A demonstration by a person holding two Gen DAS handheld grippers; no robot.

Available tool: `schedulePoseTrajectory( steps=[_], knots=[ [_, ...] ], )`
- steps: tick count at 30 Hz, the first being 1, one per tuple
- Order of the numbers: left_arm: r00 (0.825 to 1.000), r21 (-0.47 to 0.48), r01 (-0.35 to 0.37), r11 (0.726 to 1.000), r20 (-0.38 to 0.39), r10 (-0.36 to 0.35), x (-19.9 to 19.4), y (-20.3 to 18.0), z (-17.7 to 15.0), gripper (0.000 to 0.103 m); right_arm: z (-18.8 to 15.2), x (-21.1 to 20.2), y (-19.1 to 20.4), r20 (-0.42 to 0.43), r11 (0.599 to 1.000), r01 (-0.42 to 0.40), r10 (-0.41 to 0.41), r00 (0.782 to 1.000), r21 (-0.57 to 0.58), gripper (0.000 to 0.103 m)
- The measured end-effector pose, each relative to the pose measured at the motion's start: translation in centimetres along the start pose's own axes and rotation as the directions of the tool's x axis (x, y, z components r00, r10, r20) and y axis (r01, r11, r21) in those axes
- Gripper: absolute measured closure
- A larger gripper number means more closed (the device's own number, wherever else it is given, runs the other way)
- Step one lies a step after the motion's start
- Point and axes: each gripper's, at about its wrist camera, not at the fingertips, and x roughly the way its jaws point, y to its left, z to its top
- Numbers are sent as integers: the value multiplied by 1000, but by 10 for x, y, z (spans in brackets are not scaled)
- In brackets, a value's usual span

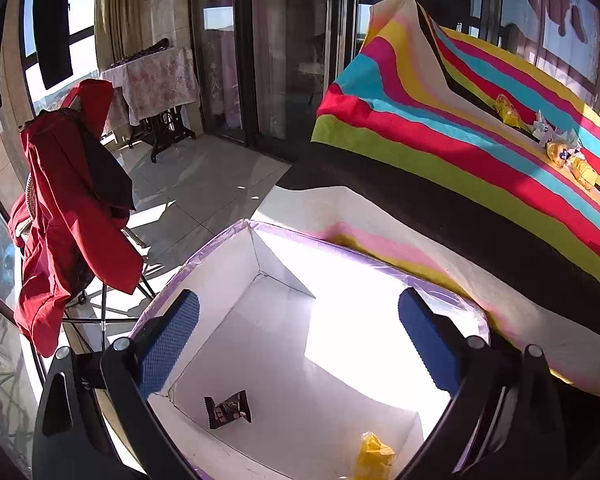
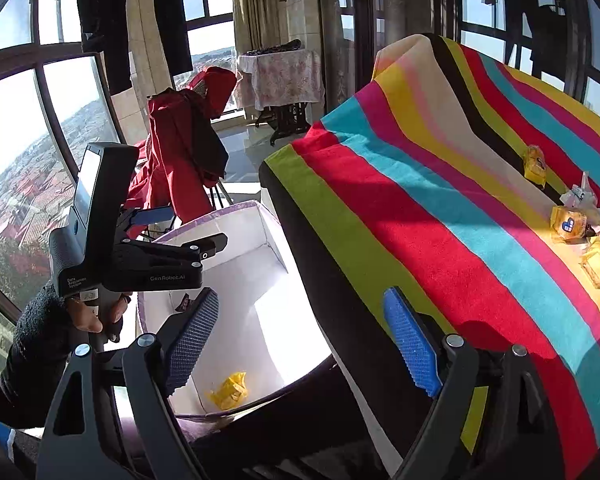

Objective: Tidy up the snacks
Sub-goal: 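Move both tools back over the snack pile on the table, then grasp the yellow labeled bag with the right tool while the left tool grasps a yellow bread bun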

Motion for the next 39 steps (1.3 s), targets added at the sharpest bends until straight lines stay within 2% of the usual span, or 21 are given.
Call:
schedulePoseTrajectory(
  steps=[3,7,10,13,17,19,20,23,25,27,29,31,33,34,36,38,39],
  knots=[
    [1000,31,12,999,-2,-12,-3,-13,7,2,0,-24,-29,56,997,49,-53,997,63,18],
    [999,78,50,996,-19,-48,-10,-36,21,2,-6,-55,-71,109,980,137,-153,982,147,16],
    [993,105,116,988,-24,-114,-17,-58,38,2,-16,-73,-108,129,954,181,-216,968,239,16],
    [986,88,165,982,-9,-165,-25,-87,65,2,-26,-89,-145,136,913,224,-283,949,341,16],
    [947,91,317,944,27,-320,-27,-143,112,2,-38,-106,-189,117,846,291,-378,918,448,16],
    [937,125,341,932,29,-347,-17,-180,133,2,-44,-111,-208,98,813,316,-411,906,488,16],
    [931,135,359,923,22,-365,-9,-199,142,2,-47,-112,-217,84,799,327,-423,902,506,16],
    [888,120,459,880,-26,-459,20,-248,167,2,-55,-108,-238,23,758,367,-449,893,539,16],
    [880,92,475,875,-49,-473,42,-272,177,2,-57,-99,-247,-11,745,383,-450,893,546,16],
    [882,83,470,879,-73,-465,63,-292,181,2,-59,-87,-255,-45,746,394,-441,896,537,16],
    [892,75,450,890,-93,-443,81,-305,179,2,-53,-70,-261,-77,762,402,-424,902,508,16],
    [896,57,440,896,-96,-434,94,-309,173,2,-42,-53,-265,-100,801,410,-410,907,435,16],
    [891,51,451,891,-81,-446,103,-306,163,2,-28,-36,-269,-115,850,423,-408,906,312,16],
    [885,30,462,886,-89,-458,105,-303,162,2,-22,-28,-272,-117,869,433,-417,902,241,16],
    [860,-2,509,861,-43,-508,100,-294,162,2,-12,-15,-282,-128,895,419,-403,906,151,16],
    [854,-31,518,855,-33,-519,102,-290,163,2,-4,-1,-297,-154,915,379,-359,921,135,16],
    [846,-44,530,847,-45,-532,104,-289,163,2,-1,5,-302,-164,918,375,-353,921,130,16]
  ],
)
